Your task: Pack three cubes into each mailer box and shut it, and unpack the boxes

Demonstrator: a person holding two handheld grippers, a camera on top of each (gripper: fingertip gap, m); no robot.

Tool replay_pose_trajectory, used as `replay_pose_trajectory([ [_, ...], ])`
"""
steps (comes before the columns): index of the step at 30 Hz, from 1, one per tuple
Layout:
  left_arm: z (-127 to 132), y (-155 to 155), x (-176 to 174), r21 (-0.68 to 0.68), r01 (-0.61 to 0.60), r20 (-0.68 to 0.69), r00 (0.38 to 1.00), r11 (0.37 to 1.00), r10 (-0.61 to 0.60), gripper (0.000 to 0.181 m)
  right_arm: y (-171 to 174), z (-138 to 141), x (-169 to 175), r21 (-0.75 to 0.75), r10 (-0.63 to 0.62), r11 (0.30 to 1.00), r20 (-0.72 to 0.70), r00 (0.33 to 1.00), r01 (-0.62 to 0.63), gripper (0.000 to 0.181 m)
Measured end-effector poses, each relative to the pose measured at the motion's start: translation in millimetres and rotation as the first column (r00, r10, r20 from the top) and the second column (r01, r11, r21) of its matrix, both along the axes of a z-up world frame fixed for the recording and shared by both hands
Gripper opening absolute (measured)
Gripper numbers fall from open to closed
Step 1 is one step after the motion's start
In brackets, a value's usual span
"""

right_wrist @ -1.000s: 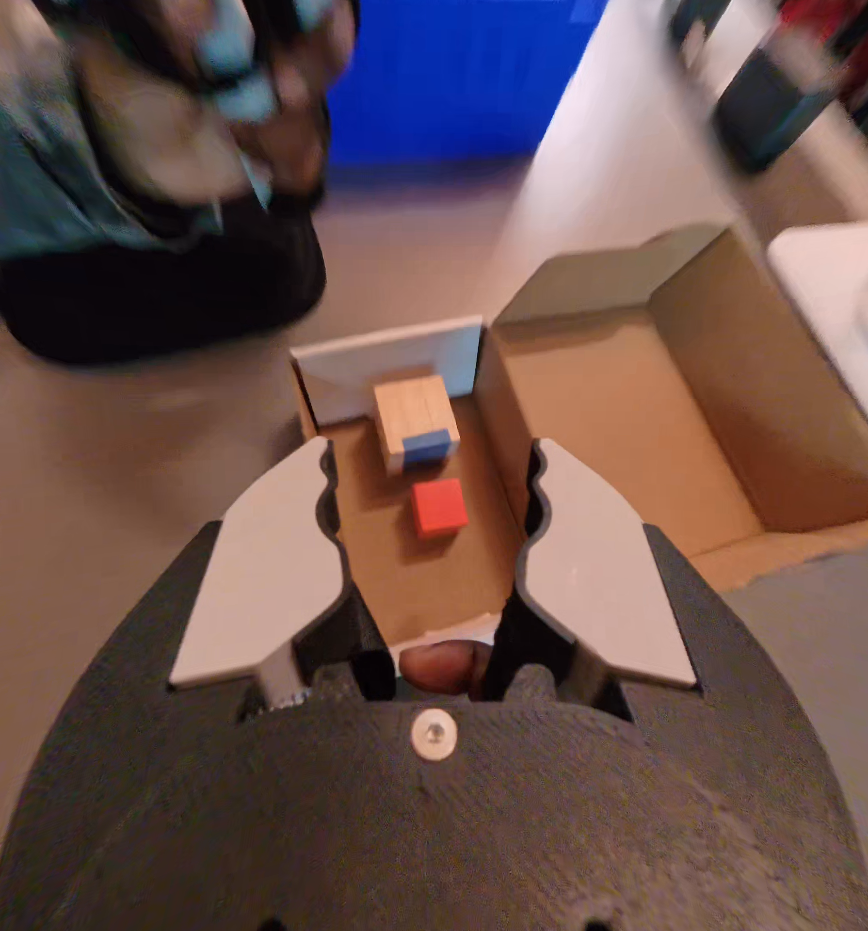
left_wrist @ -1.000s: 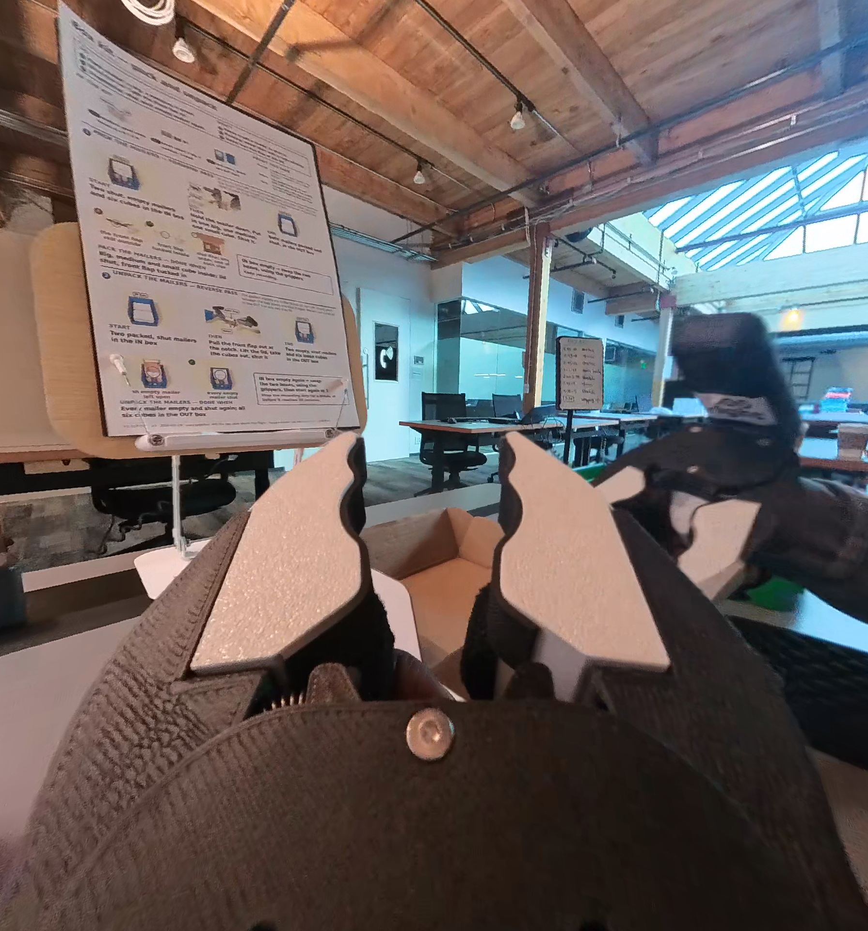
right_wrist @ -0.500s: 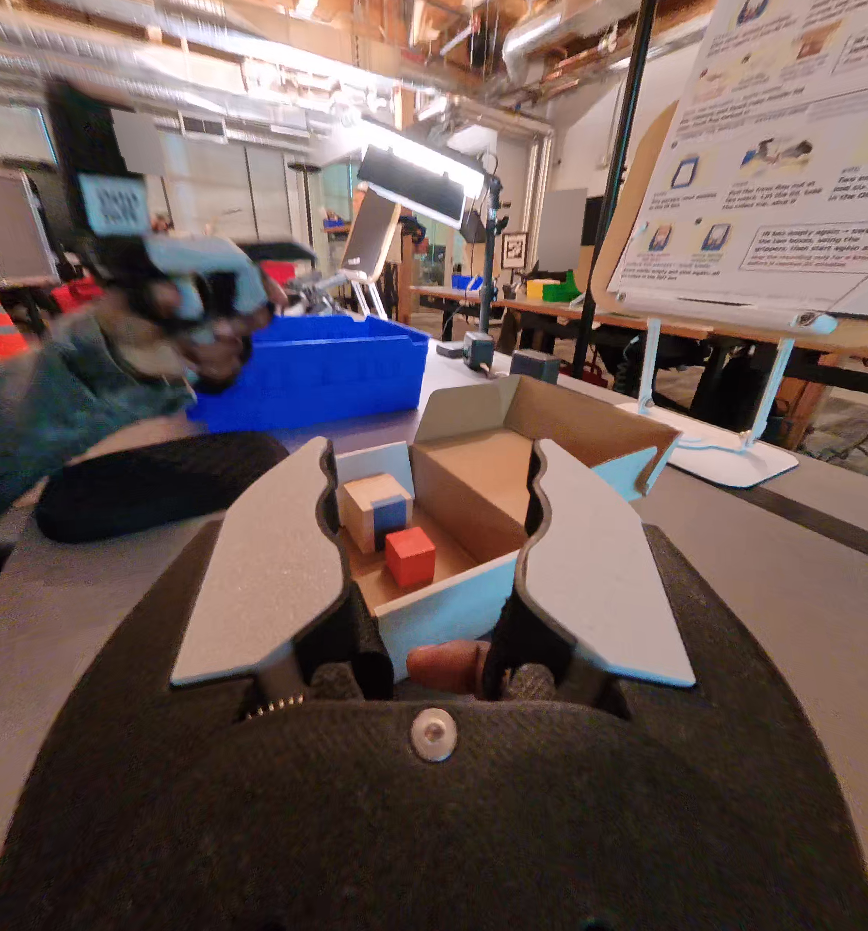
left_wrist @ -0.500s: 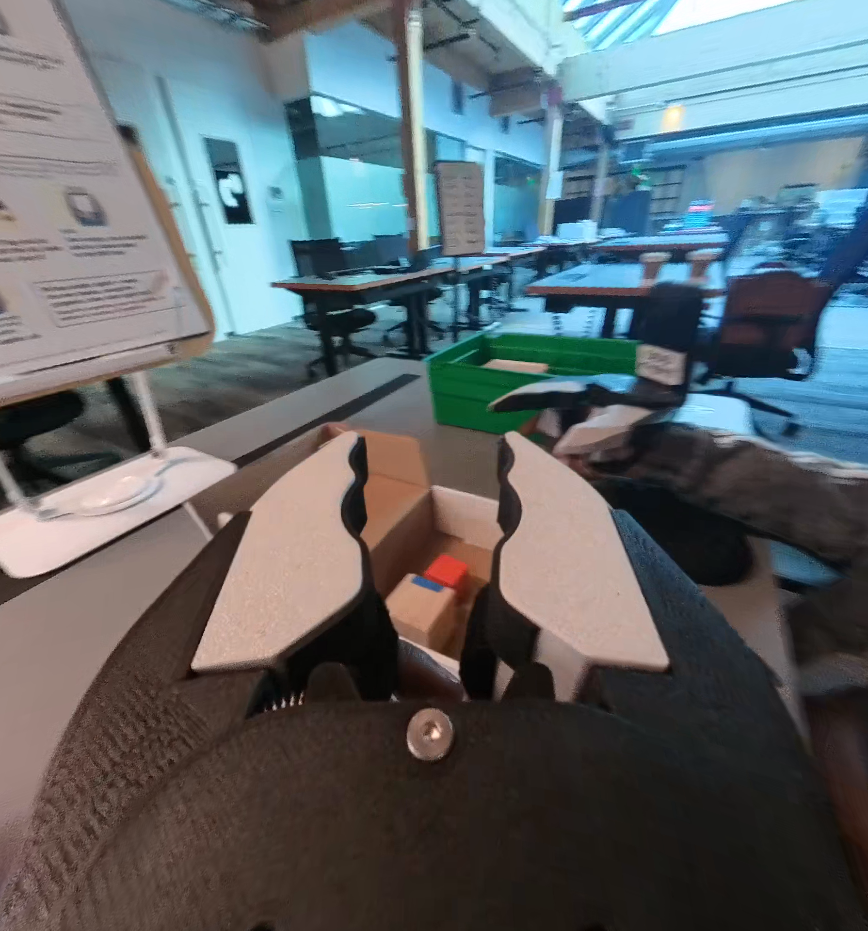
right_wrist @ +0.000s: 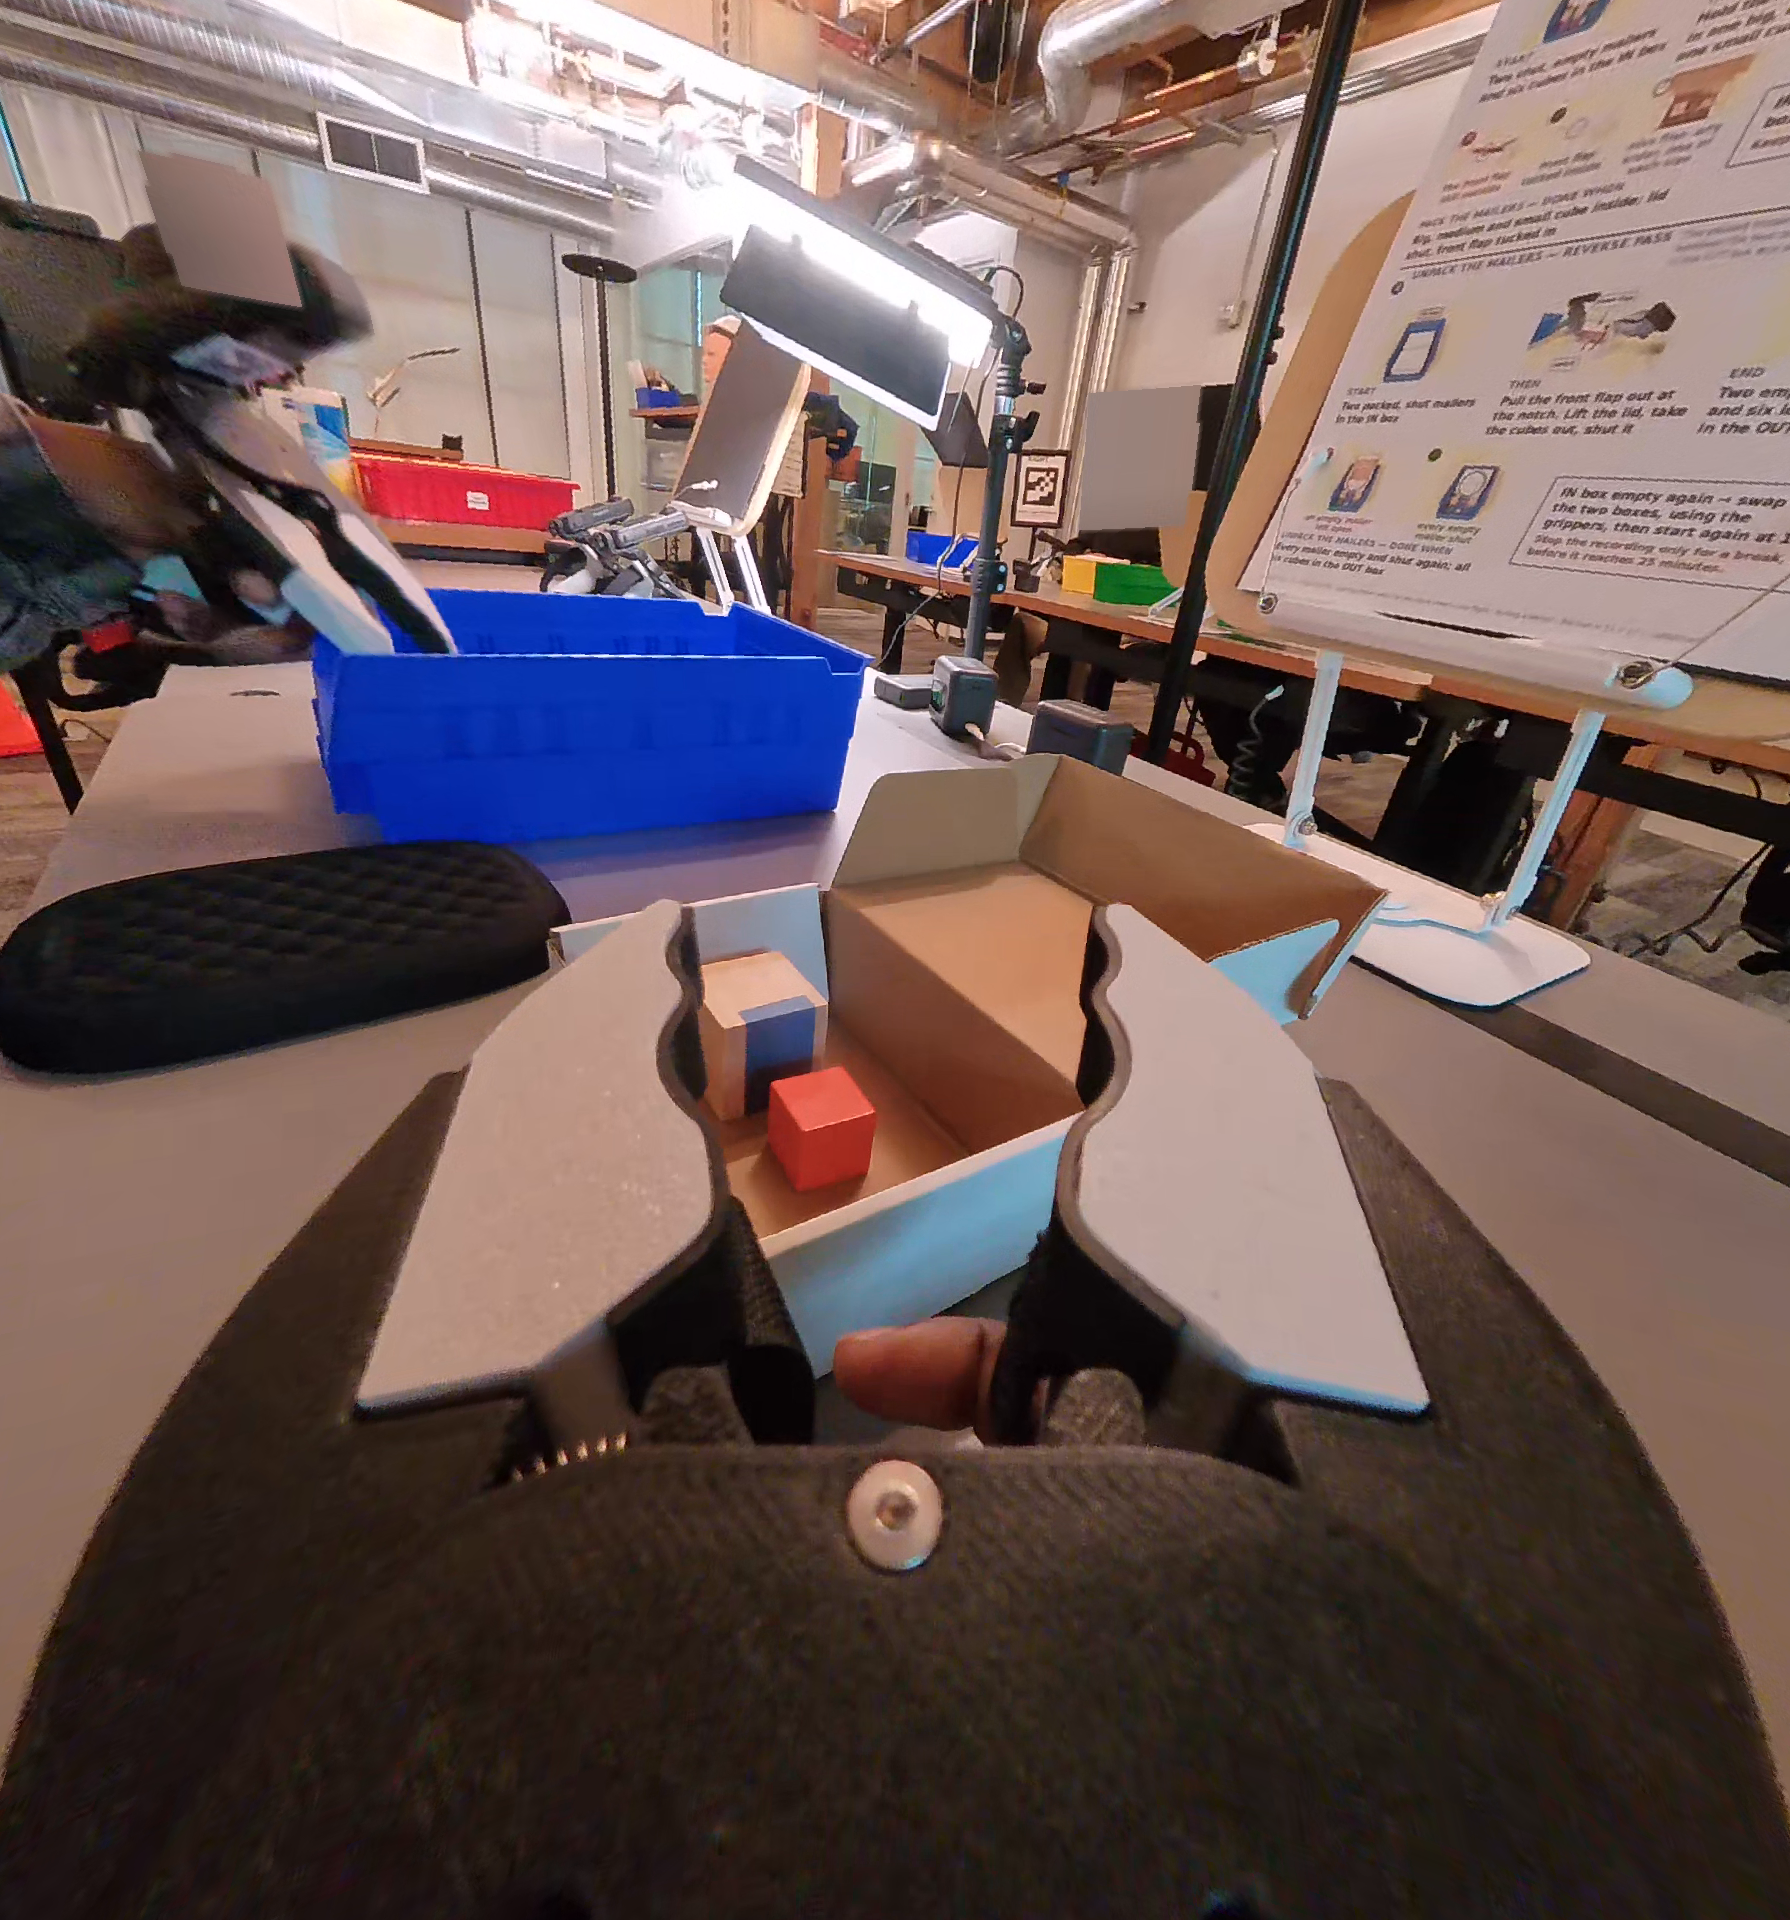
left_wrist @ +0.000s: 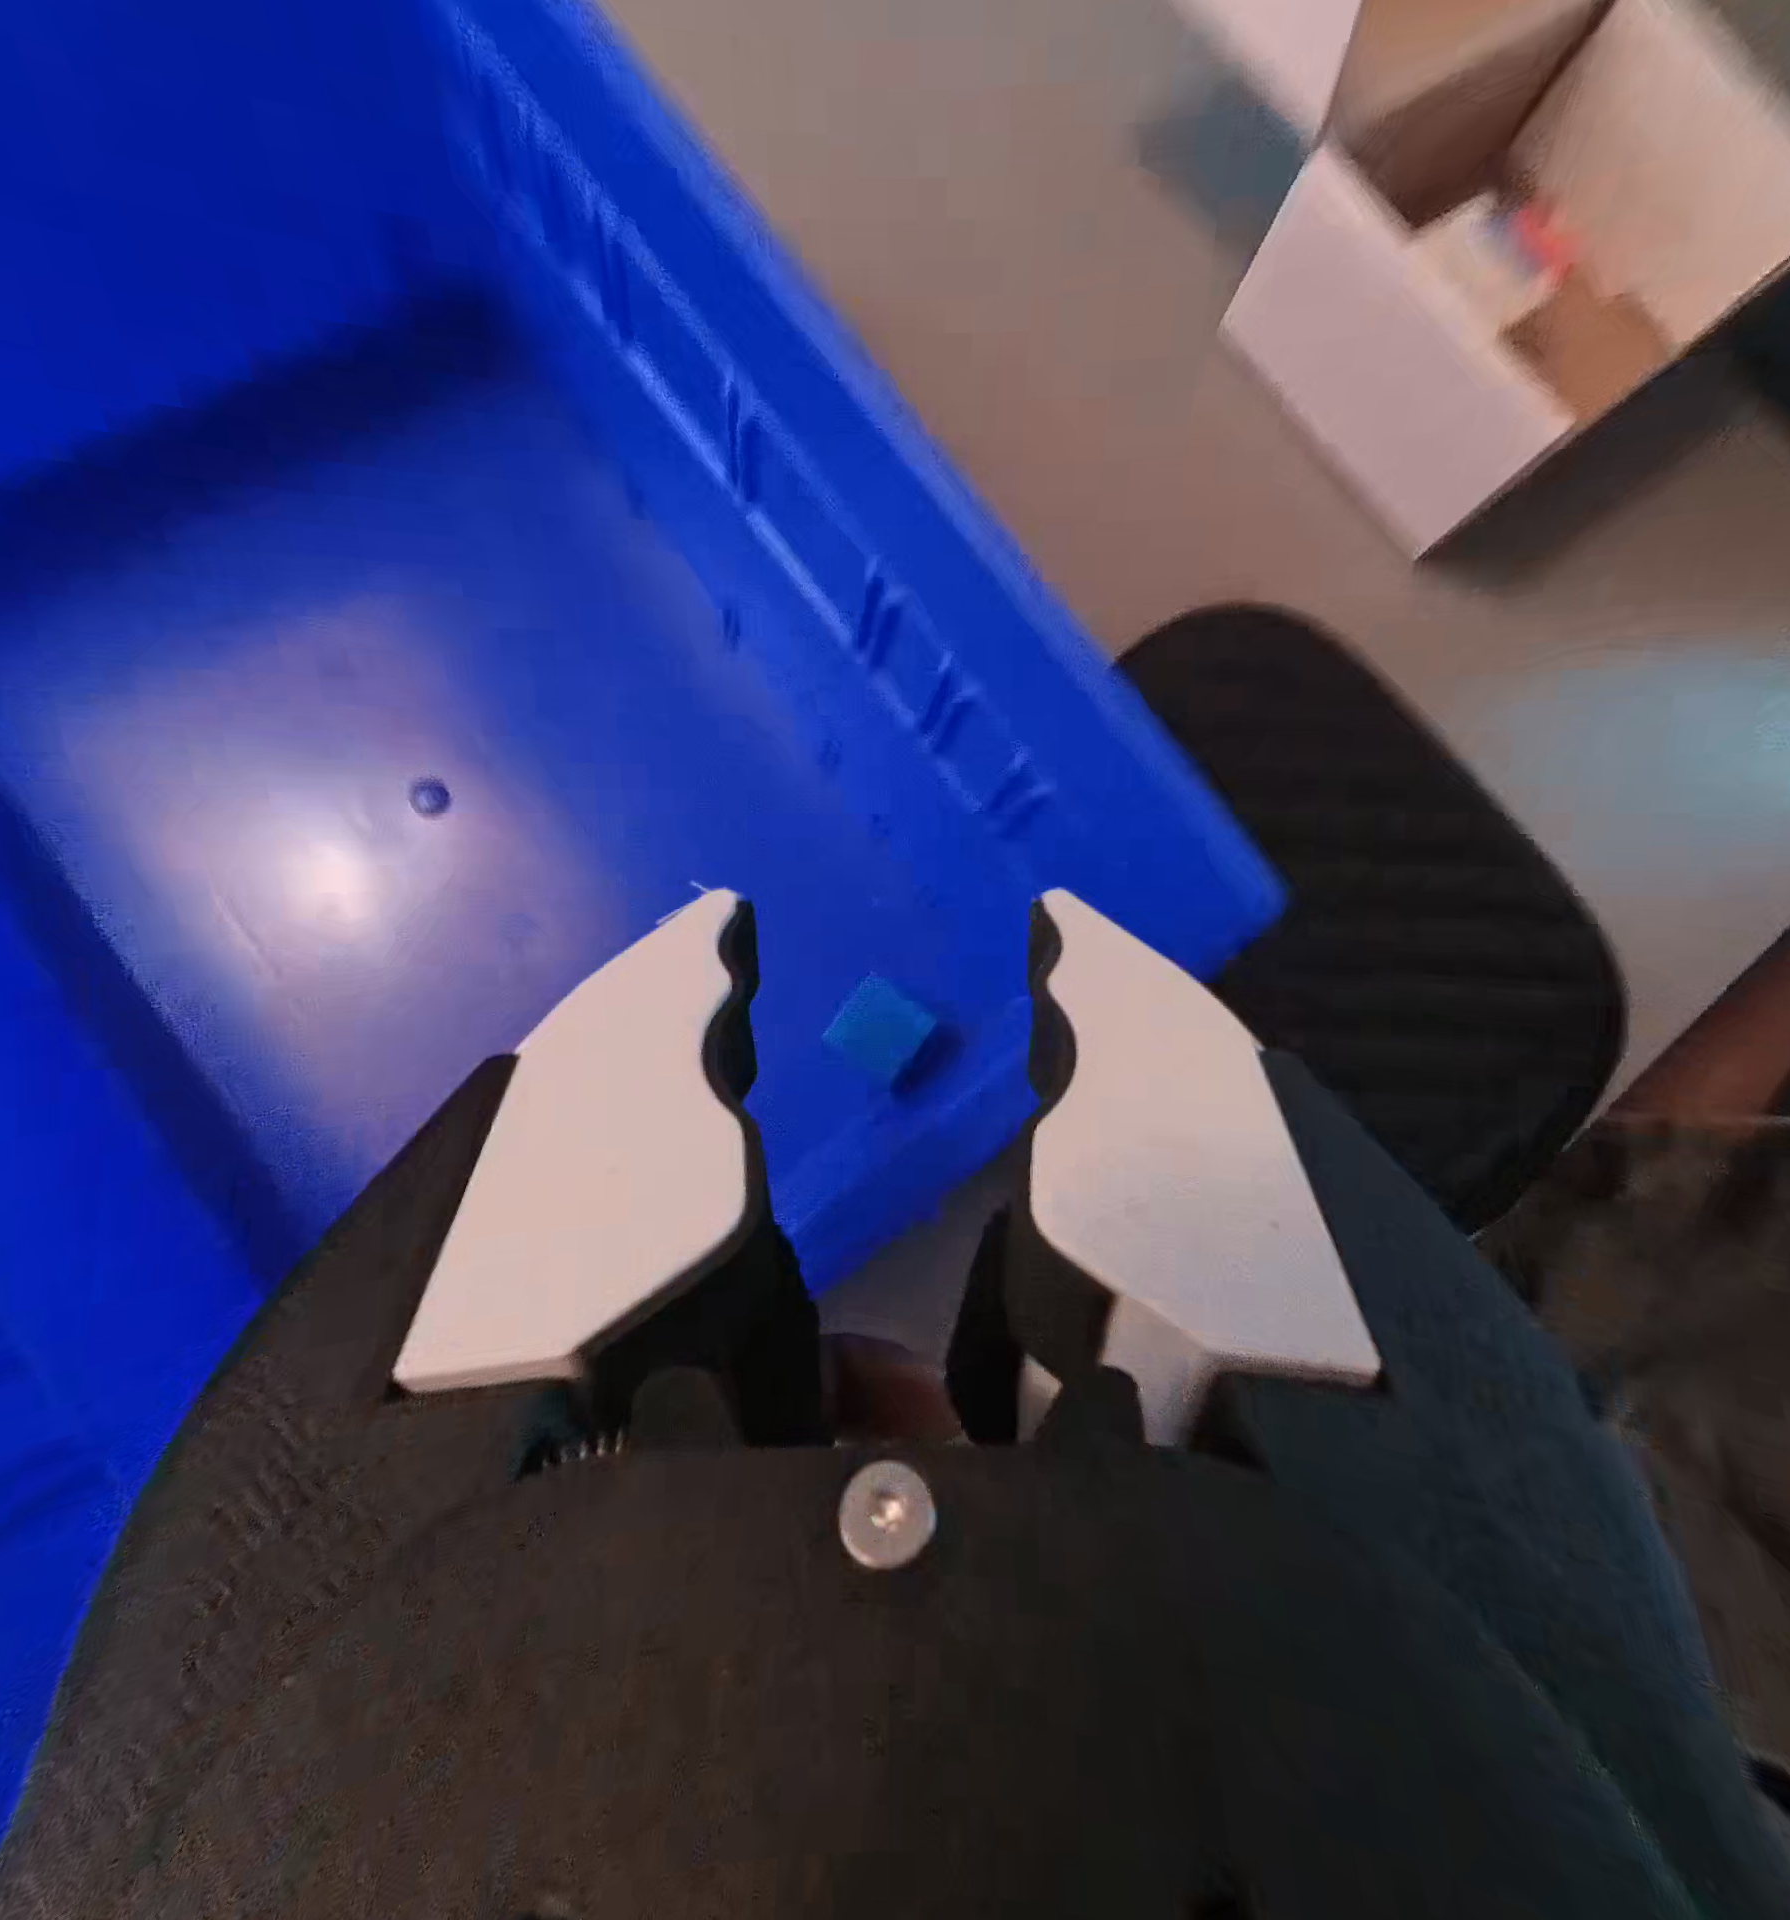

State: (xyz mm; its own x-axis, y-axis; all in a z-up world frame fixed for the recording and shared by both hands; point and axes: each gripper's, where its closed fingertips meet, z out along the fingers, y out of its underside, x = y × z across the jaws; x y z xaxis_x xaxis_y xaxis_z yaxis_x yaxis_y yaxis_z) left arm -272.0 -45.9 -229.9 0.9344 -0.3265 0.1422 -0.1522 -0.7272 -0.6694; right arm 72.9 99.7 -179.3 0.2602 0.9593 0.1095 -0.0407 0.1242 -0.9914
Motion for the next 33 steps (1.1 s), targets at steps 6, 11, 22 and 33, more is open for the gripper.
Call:
replay_pose_trajectory([
  [6,-42,-3,-12,-0.272,0.022,-0.075,0.996,0.962,-0.044,0.047,0,-1,0,0.009,-0.008,1.000,0.006,1.000,0.008,0.070],
  [11,-56,-13,-15,-0.414,0.041,-0.136,0.985,0.909,-0.107,0.045,-1,-1,-1,0.021,-0.009,1.000,0.014,1.000,0.009,0.070],
  [22,-56,-6,-46,-0.417,-0.043,-0.230,0.971,0.908,-0.059,0.027,-3,-4,-3,0.105,-0.032,0.994,0.059,0.998,0.026,0.070],
  [33,-59,-13,-6,-0.471,0.131,-0.034,0.986,0.873,-0.166,0.042,-2,-4,-3,0.115,-0.039,0.993,0.060,0.997,0.032,0.069],
])
